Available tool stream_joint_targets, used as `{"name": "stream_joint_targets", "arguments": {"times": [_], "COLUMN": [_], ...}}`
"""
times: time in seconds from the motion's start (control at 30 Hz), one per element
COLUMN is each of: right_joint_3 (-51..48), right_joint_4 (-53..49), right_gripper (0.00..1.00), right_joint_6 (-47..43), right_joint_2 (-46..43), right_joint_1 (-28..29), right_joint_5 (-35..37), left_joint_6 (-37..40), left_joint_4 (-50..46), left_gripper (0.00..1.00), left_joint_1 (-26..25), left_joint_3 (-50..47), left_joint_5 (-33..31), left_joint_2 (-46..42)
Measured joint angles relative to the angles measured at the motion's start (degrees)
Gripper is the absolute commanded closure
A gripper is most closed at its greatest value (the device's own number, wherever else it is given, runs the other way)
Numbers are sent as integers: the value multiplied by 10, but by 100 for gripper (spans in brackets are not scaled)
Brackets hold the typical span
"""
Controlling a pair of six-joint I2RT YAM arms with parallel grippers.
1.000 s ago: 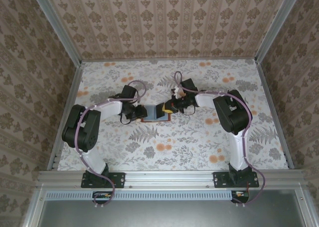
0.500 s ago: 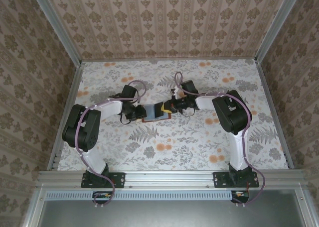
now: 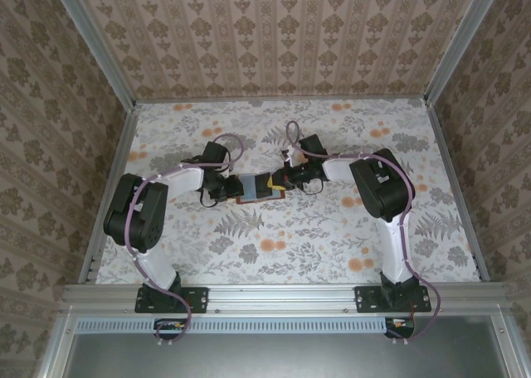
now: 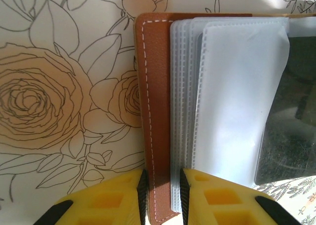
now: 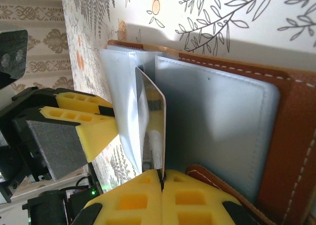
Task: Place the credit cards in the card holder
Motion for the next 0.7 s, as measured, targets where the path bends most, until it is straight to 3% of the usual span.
{"name": "stream_joint_targets", "arguments": {"times": [0.37, 0.7], "right_joint_3": [17, 41], "right_joint_4": [-11, -83], "right_gripper": [96, 96], "right_joint_6": [-7, -54], "right_joint_2": [9, 9], "right_joint_1": [1, -15], "right_joint_5": [-4, -2], "left_joint_6": [0, 2], "left_joint_4": [-1, -1], "left_gripper": [76, 83], "left_joint_1": [0, 0], "left_joint_3": [0, -7], "left_joint_5": [-1, -7], "left_joint_2": [0, 0]}}
